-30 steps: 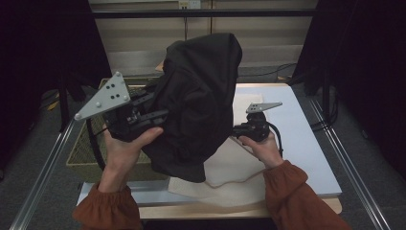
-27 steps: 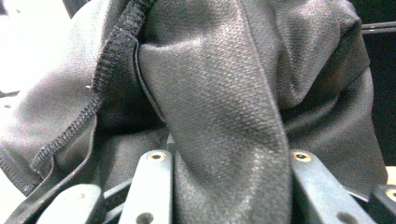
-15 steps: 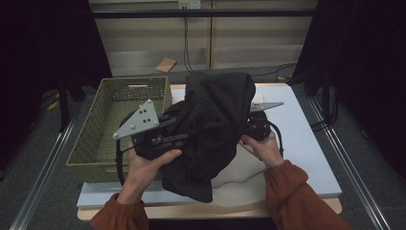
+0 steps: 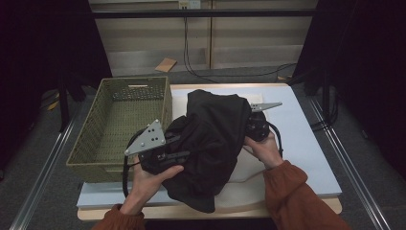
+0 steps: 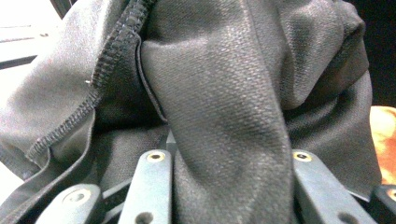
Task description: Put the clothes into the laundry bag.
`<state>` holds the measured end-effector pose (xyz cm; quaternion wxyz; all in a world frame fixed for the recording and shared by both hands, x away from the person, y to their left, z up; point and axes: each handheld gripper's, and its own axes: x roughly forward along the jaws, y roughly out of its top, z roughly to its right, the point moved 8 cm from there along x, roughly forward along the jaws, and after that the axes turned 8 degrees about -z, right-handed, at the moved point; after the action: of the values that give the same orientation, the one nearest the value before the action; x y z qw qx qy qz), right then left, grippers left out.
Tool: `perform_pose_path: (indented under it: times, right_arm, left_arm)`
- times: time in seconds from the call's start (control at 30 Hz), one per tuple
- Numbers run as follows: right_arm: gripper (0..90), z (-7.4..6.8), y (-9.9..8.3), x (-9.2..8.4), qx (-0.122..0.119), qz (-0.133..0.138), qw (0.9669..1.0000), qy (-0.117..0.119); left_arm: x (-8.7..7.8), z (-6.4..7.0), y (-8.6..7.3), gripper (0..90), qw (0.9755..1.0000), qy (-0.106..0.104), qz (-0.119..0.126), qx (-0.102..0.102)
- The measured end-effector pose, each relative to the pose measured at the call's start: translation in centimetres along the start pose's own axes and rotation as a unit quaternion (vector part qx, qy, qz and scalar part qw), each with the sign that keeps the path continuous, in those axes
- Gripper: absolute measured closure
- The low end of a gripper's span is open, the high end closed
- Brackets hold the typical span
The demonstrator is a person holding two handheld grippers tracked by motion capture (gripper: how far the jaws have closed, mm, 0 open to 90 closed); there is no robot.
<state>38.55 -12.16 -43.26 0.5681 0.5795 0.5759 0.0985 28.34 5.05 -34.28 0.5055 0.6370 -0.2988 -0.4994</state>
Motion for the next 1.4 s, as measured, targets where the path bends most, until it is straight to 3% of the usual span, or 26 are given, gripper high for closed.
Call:
perform_pose_path:
  times: [0.13,0.3,0.6,0.67,0.7,0.83,0.93,1.1,1.17,1.33,1.4]
  right_arm:
    - [87.3,-0.3,0.1,-0.1,-0.004,0.003,1.0000,0.000]
    - [87.3,-0.2,0.2,-0.1,-0.004,0.004,1.0000,0.000]
    - [87.4,0.1,0.1,-0.2,0.001,0.006,1.0000,-0.001]
    - [87.4,0.1,0.0,-0.2,0.003,0.006,1.0000,-0.002]
    - [87.5,0.2,-0.1,0.0,0.000,0.002,1.0000,-0.006]
    - [87.6,0.2,-0.2,0.2,-0.001,-0.003,0.9999,-0.011]
    - [87.6,0.2,-0.2,0.2,-0.001,-0.005,0.9999,-0.013]
    - [87.8,0.5,-0.4,0.3,0.000,-0.007,0.9999,-0.015]
    - [88.0,0.5,-0.4,0.3,-0.003,-0.008,0.9999,-0.012]
    - [88.1,0.5,-0.4,0.3,-0.003,-0.007,0.9998,-0.017]
    - [88.1,0.6,-0.4,0.3,-0.002,-0.007,0.9998,-0.019]
  left_arm:
    - [0.3,0.5,-1.3,66.6,0.9995,0.005,-0.031,0.009]
    - [1.1,0.6,-2.4,66.6,0.9996,-0.008,-0.027,-0.004]
    - [3.4,1.7,-3.7,66.3,0.9983,-0.029,-0.048,0.012]
    - [4.1,1.7,-4.9,66.2,0.9967,-0.016,-0.076,0.025]
    - [5.0,1.9,-6.0,66.0,0.9944,-0.019,-0.097,0.037]
    - [6.4,1.8,-7.8,65.9,0.9920,-0.028,-0.119,0.030]
    - [7.0,1.9,-8.5,65.9,0.9912,-0.032,-0.126,0.023]
    - [8.2,2.2,-9.1,65.7,0.9900,-0.031,-0.135,0.030]
    - [8.6,2.4,-9.4,65.7,0.9878,-0.035,-0.147,0.040]
    - [9.6,2.7,-9.8,65.7,0.9879,-0.043,-0.146,0.030]
    - [10.1,2.7,-10.1,65.7,0.9864,-0.046,-0.154,0.035]
